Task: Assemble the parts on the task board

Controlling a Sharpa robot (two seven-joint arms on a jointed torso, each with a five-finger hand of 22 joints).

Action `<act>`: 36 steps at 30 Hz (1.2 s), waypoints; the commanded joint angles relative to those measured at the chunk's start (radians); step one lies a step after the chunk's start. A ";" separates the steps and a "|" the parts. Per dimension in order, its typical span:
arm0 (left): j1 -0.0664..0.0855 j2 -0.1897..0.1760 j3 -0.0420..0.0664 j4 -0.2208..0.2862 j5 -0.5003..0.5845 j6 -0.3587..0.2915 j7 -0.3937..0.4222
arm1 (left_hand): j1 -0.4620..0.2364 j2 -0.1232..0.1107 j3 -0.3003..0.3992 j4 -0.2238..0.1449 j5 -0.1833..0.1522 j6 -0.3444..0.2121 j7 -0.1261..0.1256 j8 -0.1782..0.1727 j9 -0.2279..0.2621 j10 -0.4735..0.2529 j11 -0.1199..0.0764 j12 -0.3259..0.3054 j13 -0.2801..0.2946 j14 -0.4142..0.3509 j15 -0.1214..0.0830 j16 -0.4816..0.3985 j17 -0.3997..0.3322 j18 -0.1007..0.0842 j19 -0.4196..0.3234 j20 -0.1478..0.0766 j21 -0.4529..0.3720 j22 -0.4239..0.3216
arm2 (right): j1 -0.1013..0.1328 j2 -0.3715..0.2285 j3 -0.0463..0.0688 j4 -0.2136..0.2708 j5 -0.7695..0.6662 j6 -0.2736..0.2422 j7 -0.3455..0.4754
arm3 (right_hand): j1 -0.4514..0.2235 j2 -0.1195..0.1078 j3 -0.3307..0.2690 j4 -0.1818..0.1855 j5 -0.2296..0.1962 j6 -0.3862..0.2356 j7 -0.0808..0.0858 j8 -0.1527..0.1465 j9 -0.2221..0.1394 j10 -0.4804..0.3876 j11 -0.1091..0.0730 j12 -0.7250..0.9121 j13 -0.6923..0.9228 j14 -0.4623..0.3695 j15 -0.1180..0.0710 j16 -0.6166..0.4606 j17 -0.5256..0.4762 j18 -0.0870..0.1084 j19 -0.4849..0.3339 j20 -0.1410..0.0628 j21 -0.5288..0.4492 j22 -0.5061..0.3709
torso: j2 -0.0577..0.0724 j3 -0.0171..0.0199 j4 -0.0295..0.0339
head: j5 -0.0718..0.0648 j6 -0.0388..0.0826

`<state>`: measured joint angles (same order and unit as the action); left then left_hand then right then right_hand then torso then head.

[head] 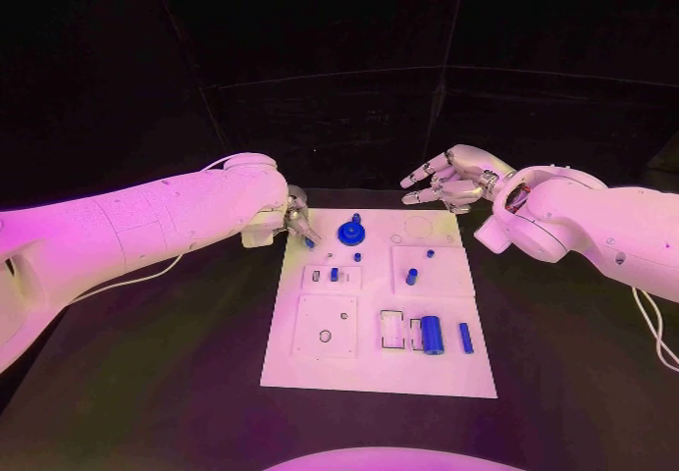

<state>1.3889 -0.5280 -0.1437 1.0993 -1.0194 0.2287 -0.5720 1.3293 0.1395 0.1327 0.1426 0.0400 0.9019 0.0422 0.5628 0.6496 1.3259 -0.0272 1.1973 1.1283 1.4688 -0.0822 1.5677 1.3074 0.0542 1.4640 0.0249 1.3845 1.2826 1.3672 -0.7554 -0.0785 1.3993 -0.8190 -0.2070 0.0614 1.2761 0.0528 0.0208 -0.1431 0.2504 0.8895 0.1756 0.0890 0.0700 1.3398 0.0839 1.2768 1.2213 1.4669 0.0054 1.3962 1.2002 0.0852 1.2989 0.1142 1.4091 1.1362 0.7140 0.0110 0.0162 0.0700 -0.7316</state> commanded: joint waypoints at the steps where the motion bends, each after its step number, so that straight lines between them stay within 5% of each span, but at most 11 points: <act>1: 0.001 -0.028 0.001 0.040 0.057 -0.048 0.001 | -0.007 -0.009 0.058 -0.044 0.007 -0.008 0.000 0.015 0.007 0.003 -0.003 0.003 0.002 0.102 -0.006 0.003 0.263 0.006 0.008 -0.007 -0.003 0.002 | 0.002 0.001 0.001 -0.001 -0.001 0.006 -0.001 | -0.006 0.004 -0.005 0.001 -0.003 -0.001 -0.004 0.005 0.001 -0.004 -0.003 -0.002 0.001 0.029 -0.002 -0.004 0.000 0.006 -0.006 0.001 -0.006 -0.001 | -0.002 0.0013 0.0020 | 0.001 -0.002; 12: 0.001 -0.150 0.000 0.231 0.096 -0.184 0.004 | -0.034 -0.038 0.113 -0.053 0.007 -0.010 -0.004 0.034 0.021 0.016 -0.006 0.016 0.015 0.102 -0.009 0.003 0.263 0.004 0.012 -0.009 0.002 0.011 | 0.002 0.002 0.000 -0.004 -0.001 0.008 -0.003 | -0.006 0.004 -0.005 0.001 -0.003 -0.001 -0.004 0.005 0.001 -0.004 -0.003 -0.002 0.001 0.029 -0.002 -0.004 0.000 0.006 -0.006 0.001 -0.006 -0.001 | -0.001 0.0018 0.0026 | 0.005 -0.003; 19: -0.020 -0.209 -0.002 0.336 0.057 -0.266 0.016 | -0.040 -0.049 0.129 -0.057 0.007 -0.008 -0.006 0.039 0.025 0.019 -0.007 0.017 0.016 0.102 -0.010 0.003 0.263 0.003 0.014 -0.010 0.006 0.016 | 0.002 0.003 0.000 -0.006 -0.001 0.010 -0.005 | -0.004 0.006 -0.004 -0.001 -0.004 -0.001 -0.004 0.006 0.001 -0.006 -0.003 -0.004 -0.002 0.029 -0.002 -0.005 -0.003 0.006 -0.006 0.001 -0.007 -0.003 | -0.003 0.0008 0.0050 | 0.007 -0.005; 27: -0.047 -0.242 -0.004 0.400 0.010 -0.306 0.020 | -0.043 -0.053 0.132 -0.056 0.007 -0.008 -0.006 0.040 0.025 0.019 -0.007 0.016 0.015 0.102 -0.009 0.003 0.263 0.003 0.015 -0.010 0.007 0.019 | 0.002 0.002 0.000 -0.006 -0.001 0.010 -0.007 | -0.004 0.006 -0.004 -0.001 -0.004 -0.001 -0.004 0.006 0.001 -0.006 -0.003 -0.004 -0.002 0.029 -0.002 -0.005 -0.003 0.006 -0.007 0.000 -0.008 -0.003 | -0.002 0.0005 0.0027 | 0.008 -0.005; 36: -0.072 -0.246 -0.019 0.420 -0.021 -0.322 0.003 | -0.050 -0.062 0.138 -0.055 0.007 -0.003 -0.007 0.046 0.029 0.013 -0.008 0.004 -0.001 0.102 -0.009 0.003 0.263 0.003 0.015 -0.010 0.007 0.018 | 0.001 0.001 0.000 -0.006 -0.001 0.011 -0.007 | -0.004 0.006 -0.004 -0.001 -0.004 -0.001 -0.004 0.006 0.001 -0.006 -0.003 -0.004 -0.002 0.029 -0.002 -0.005 -0.003 0.006 -0.007 0.000 -0.008 -0.003 | -0.001 0.0001 0.0036 | 0.008 -0.006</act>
<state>1.3167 -0.7733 -0.1631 1.5171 -1.0080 -0.0632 -0.5666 1.2731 0.0843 0.2322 0.1214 0.0433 0.8939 0.0407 0.6048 0.6770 1.3382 -0.0323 1.2040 1.1272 1.4653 -0.0857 1.5677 1.3074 0.0542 1.4674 0.0215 1.3882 1.3015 1.3668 -0.7542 -0.0787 1.3921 -0.8190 -0.2028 0.0527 1.2761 0.0528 0.0209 -0.1430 0.2504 0.8895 0.1756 0.0890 0.0700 1.3398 0.0839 1.2768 1.2204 1.4669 0.0054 1.3962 1.1979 0.0852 1.2989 0.1142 1.4048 1.1339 0.7122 0.0113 0.0198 0.0782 -0.7369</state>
